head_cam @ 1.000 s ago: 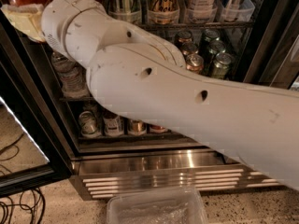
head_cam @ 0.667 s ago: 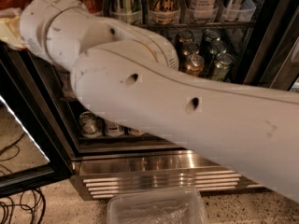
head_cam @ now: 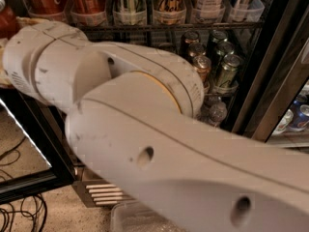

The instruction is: Pick coke can from top shelf of fridge

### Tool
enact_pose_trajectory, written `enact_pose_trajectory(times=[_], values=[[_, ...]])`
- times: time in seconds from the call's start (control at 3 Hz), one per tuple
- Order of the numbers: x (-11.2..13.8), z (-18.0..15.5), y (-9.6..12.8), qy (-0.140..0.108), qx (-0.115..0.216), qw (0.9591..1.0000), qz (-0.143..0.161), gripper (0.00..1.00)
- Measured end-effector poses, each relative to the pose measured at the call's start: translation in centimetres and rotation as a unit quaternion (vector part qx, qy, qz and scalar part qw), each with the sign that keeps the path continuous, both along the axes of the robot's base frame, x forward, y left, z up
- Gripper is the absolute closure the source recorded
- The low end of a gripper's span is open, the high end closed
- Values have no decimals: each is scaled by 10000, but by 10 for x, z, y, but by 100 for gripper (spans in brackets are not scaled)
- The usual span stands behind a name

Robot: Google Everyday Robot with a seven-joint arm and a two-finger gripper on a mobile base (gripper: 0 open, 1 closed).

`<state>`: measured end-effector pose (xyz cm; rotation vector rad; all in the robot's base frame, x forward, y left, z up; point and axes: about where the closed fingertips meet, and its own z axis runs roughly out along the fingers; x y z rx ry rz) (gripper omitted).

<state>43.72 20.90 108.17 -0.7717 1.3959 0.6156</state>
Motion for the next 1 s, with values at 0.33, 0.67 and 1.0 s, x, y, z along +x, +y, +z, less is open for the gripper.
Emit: enact_pose_trajectory(times=[0.33,0.67,1.0], values=[[-25,-14,-36,324,-92,9988,-346,100],[-69,-2,-69,216,-48,9969,-751,100],[-69,-2,-69,216,-48,9969,-751,100]])
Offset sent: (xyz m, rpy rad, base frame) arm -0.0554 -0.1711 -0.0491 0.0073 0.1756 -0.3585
